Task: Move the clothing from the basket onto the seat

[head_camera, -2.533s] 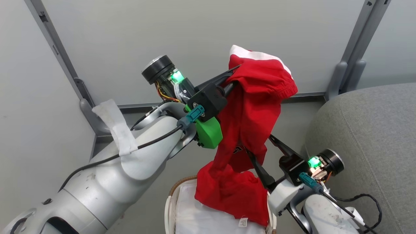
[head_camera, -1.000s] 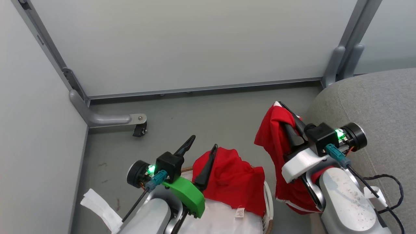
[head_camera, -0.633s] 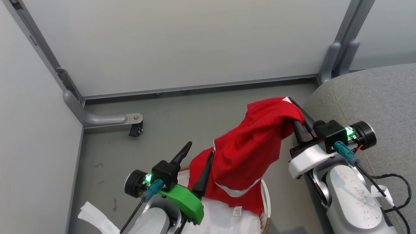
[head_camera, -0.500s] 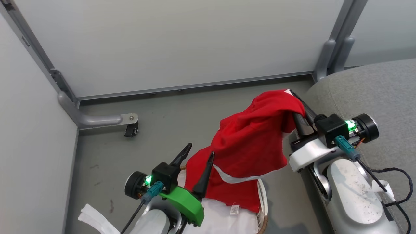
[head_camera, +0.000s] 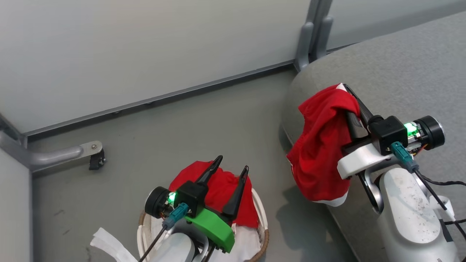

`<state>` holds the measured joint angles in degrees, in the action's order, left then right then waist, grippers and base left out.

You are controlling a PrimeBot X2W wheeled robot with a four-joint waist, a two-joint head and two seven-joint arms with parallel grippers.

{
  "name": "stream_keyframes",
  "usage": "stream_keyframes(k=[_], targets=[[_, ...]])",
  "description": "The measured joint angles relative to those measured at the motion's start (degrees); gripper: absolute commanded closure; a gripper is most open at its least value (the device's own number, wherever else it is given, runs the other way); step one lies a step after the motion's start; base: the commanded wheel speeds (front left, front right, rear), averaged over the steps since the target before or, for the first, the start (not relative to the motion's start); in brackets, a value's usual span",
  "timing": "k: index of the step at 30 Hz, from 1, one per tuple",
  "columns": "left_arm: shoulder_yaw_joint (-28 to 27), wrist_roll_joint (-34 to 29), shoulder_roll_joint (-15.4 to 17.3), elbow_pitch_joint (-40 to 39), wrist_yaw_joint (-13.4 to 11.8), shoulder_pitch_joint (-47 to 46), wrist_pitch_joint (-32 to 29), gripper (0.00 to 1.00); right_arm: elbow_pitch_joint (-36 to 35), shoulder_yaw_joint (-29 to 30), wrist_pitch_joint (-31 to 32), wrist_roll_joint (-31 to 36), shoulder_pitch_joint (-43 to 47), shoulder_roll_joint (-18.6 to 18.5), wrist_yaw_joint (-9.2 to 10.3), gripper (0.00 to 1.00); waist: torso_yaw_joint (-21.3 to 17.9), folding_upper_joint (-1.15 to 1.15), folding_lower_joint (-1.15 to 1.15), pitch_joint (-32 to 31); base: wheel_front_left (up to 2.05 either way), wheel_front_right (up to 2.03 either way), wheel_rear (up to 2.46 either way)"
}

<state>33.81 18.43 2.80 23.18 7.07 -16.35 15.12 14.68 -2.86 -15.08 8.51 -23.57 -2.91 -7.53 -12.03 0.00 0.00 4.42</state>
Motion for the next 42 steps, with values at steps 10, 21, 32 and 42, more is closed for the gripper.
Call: stream_keyframes(k=[10, 21, 32, 42], targets=[[0.7, -1.4, -0.1, 0.3, 0.1, -1.3, 0.0, 0.0, -0.9, 0.8, 0.0, 0.2, 0.1, -0.1, 0.0, 1.0, -8.9, 0.0, 0.0, 2.4, 0.0, 0.0, 0.0], [1.6, -4.1, -0.1, 0.1, 0.2, -3.4, 0.0, 0.0, -0.3, 5.6, 0.0, 1.7, -6.6, -1.4, 0.0, 1.0, -11.0, 0.0, 0.0, 7.4, 0.0, 0.0, 0.0], [1.3, -8.1, 2.5, -1.4, 0.3, -8.8, 0.0, 0.0, 1.7, 13.3, 0.0, -0.8, -30.9, -13.6, 0.0, 1.0, -8.6, 0.0, 0.01, 16.4, 0.0, 0.0, 0.0], [1.5, -10.2, 5.7, -4.9, 0.3, -13.9, 0.0, 0.0, 12.0, 20.9, 0.0, -4.4, -45.6, -23.3, 0.0, 1.0, -6.2, 0.0, 0.01, 26.5, 0.0, 0.0, 0.0]])
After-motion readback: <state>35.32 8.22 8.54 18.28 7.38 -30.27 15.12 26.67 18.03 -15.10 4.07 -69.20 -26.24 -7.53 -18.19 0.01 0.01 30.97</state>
